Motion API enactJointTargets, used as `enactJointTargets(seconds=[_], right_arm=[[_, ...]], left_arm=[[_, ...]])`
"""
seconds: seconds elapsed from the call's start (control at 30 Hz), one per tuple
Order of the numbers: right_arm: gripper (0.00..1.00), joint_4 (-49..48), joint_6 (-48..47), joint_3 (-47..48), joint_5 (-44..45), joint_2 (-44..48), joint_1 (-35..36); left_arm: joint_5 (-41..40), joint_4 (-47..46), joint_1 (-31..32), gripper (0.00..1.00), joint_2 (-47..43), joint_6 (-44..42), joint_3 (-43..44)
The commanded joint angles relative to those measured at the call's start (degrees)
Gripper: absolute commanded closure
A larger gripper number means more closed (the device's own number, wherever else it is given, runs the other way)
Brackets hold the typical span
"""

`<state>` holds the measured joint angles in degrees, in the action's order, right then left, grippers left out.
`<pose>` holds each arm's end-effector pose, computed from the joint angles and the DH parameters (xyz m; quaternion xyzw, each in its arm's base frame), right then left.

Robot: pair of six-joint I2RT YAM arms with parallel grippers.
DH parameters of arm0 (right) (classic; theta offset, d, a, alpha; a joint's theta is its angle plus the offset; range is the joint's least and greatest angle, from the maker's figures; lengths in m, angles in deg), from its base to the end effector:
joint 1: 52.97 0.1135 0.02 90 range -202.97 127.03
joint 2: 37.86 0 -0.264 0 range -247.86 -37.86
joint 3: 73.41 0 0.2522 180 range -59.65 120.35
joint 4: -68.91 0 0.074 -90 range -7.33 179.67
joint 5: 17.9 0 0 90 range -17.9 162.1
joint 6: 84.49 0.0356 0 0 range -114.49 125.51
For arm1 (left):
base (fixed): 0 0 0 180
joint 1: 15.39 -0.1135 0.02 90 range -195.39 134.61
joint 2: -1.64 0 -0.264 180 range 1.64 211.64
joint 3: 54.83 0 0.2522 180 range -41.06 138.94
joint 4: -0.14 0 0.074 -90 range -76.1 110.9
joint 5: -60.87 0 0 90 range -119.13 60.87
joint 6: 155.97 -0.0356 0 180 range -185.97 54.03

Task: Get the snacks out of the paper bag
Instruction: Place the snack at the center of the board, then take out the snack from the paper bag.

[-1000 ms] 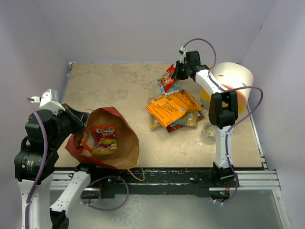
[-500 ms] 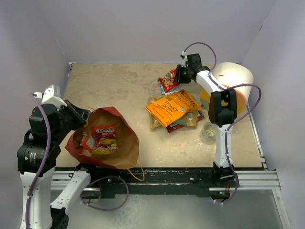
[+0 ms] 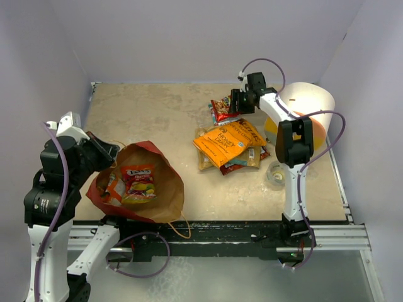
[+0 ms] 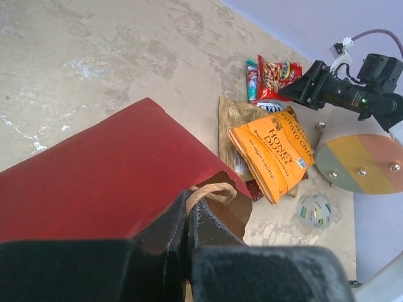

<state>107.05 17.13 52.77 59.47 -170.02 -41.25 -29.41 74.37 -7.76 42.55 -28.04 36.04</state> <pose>0.5135 0.1145 0.2072 -0.0437 0.9153 0.1776 0.3589 0.0819 -0.0108 0.4344 -0.2208 0.8104 -0.2082 0.5011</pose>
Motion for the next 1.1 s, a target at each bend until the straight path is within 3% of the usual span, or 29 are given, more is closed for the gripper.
enactJointTargets(seconds=[0.0,0.3,0.47,0.67,0.83,1.07], right_arm=[[0.33,2.4,-1.8,-1.8,-0.3,4.8,0.1],[0.12,5.2,-2.1,-3.4,2.3,11.6,0.1],[0.10,4.5,-0.8,-8.1,4.9,17.6,0.2],[0.10,2.1,3.0,-17.2,0.4,28.0,3.1],[0.11,-8.9,1.0,-28.2,-4.4,42.5,15.0],[0.16,-32.4,-7.5,-44.3,-10.3,57.3,29.9]], left_arm=[[-0.8,-1.5,0.3,1.00,-0.7,0.1,0.3],[-0.9,0.0,0.3,1.00,-1.5,0.1,1.4],[-1.3,0.7,0.3,1.00,-2.2,0.0,1.4],[-1.7,0.6,0.3,1.00,-3.1,-0.2,0.7],[0.8,-1.3,0.3,1.00,-4.1,-3.5,-1.1],[16.0,-7.1,0.2,1.00,-4.4,-7.5,-4.9]])
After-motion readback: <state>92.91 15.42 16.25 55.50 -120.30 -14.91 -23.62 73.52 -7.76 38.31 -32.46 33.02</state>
